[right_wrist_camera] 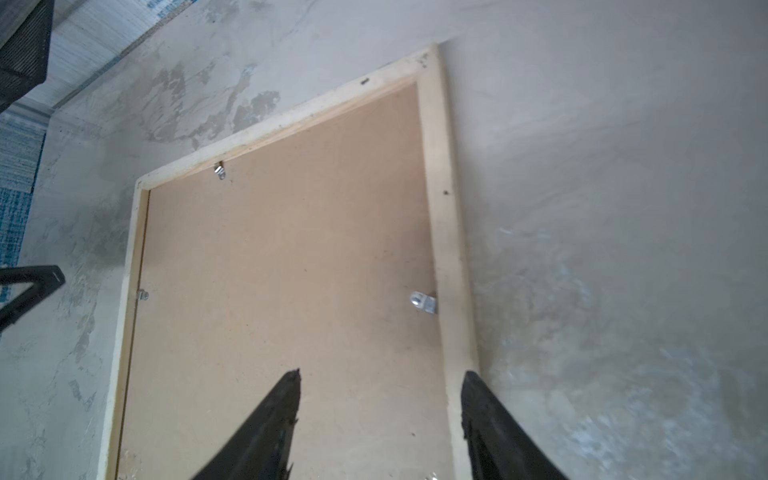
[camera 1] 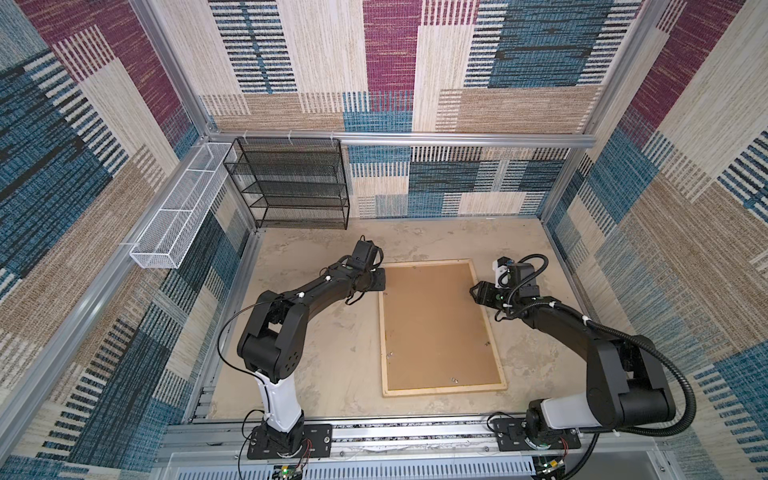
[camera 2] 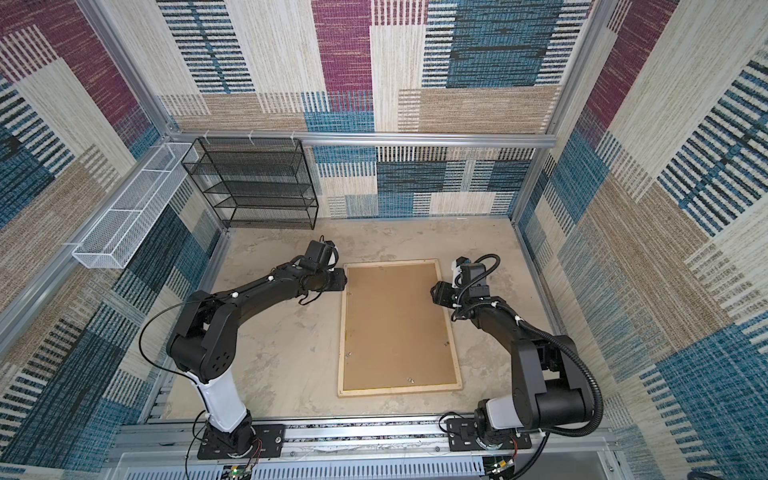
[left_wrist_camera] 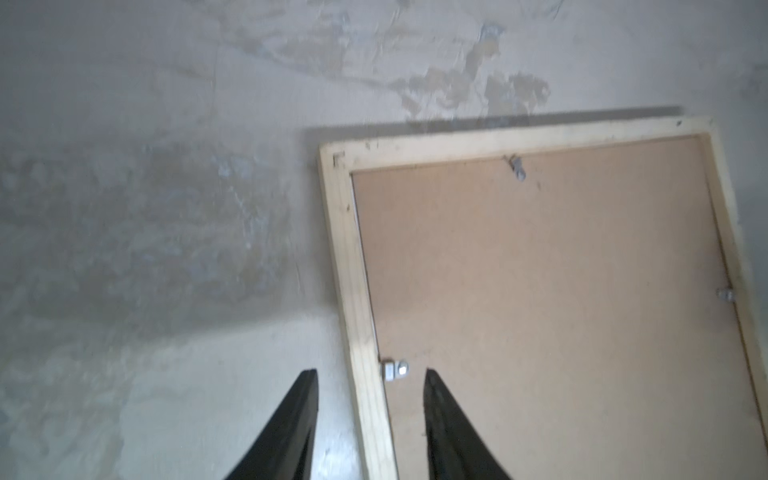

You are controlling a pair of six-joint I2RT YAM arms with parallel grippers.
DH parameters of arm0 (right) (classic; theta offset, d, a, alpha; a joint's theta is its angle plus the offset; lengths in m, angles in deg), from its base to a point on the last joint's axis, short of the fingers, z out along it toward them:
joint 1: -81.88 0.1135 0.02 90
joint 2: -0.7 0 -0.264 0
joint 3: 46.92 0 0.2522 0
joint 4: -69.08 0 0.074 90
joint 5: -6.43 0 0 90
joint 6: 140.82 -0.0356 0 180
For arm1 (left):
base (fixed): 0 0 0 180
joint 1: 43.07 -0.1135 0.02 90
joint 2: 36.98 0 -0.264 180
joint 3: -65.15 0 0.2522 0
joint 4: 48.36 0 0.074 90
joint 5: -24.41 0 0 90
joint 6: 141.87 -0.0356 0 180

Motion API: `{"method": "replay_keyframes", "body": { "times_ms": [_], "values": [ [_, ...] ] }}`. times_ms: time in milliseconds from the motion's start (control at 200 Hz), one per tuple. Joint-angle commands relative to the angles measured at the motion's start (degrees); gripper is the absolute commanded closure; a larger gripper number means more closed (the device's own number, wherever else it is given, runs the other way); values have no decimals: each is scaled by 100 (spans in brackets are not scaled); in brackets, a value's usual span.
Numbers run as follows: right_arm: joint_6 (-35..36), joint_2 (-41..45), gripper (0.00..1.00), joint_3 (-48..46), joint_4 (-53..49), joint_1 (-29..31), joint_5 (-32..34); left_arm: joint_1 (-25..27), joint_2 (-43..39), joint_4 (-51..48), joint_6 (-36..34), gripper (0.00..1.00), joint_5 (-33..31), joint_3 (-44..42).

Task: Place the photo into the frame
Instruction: 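Bring both grippers to the frame's far edge, converging on a metal clip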

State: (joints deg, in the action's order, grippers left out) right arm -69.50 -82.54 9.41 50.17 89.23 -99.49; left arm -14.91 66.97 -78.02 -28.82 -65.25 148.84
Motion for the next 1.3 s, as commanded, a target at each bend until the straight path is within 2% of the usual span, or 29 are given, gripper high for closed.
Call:
{"method": "replay_keyframes", "body": {
  "times_ms": [0,90,210,315,586,856,1077,1292],
  "values": [
    [44,-341,40,302,409,357,-134,161,-208,-203,273,60,-92,-332],
    [19,-792,44,674,561,657,-310,280,-319,-28,486,64,6,-631],
    [4,-1449,56,1236,759,970,-636,341,-333,160,682,71,63,-812],
    [39,-2024,61,1778,718,1142,-803,339,-199,-40,718,73,-171,-711],
    [61,-2956,66,2589,721,1517,-1159,339,65,365,719,72,124,-682],
    [-109,-3557,70,3148,769,1951,-1549,321,267,184,828,81,-275,-489],
    [-366,-3997,73,3552,874,2197,-1795,210,447,313,949,92,-306,-382],
    [-538,-4290,74,3843,958,2295,-1865,102,469,528,1121,96,-274,-513]
  ]
}}
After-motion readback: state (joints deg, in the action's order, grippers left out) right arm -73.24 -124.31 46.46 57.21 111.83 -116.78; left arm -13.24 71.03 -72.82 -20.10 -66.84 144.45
